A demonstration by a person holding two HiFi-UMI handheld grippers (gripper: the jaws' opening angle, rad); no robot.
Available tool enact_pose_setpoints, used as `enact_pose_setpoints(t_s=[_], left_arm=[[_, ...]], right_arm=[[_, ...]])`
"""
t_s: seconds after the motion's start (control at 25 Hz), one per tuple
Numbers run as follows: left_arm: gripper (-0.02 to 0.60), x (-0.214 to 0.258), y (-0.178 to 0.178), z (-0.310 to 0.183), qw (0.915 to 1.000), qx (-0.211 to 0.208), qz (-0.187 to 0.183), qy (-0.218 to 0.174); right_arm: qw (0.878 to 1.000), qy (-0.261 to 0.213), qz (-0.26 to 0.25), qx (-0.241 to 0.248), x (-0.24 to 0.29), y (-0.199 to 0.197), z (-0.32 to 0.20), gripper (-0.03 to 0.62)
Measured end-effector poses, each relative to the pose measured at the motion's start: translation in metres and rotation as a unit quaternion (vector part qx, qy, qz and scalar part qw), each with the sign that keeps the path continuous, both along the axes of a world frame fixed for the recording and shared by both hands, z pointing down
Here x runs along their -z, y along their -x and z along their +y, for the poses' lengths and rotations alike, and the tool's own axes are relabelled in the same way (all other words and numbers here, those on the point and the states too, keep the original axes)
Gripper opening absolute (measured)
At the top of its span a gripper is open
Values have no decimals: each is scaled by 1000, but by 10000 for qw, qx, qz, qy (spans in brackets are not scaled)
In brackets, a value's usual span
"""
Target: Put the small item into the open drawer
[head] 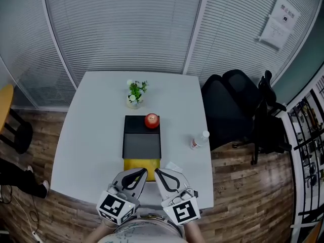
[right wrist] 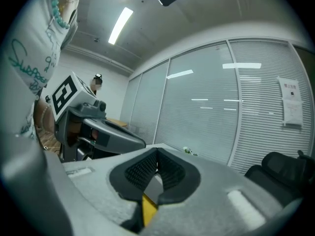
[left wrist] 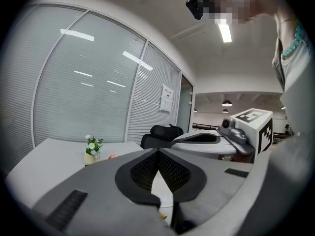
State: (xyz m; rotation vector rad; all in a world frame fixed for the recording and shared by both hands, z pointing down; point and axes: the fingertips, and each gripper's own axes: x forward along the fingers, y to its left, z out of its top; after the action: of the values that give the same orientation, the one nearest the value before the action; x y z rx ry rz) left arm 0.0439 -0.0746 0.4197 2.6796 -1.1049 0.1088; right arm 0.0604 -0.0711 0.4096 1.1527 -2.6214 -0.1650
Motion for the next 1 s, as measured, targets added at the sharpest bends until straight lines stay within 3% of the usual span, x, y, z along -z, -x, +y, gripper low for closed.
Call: enact_pose_setpoints(t_s=[0.52, 1.0], left_arm=[[-3, 2, 13, -9, 9999, -92, 91, -21], [-3, -4, 11, -11, 9994, -229, 240, 105]], right_arm=[[10000, -13, 14, -49, -1, 17, -17, 3], [9980, 266, 171, -555, -29, -7, -29, 3]])
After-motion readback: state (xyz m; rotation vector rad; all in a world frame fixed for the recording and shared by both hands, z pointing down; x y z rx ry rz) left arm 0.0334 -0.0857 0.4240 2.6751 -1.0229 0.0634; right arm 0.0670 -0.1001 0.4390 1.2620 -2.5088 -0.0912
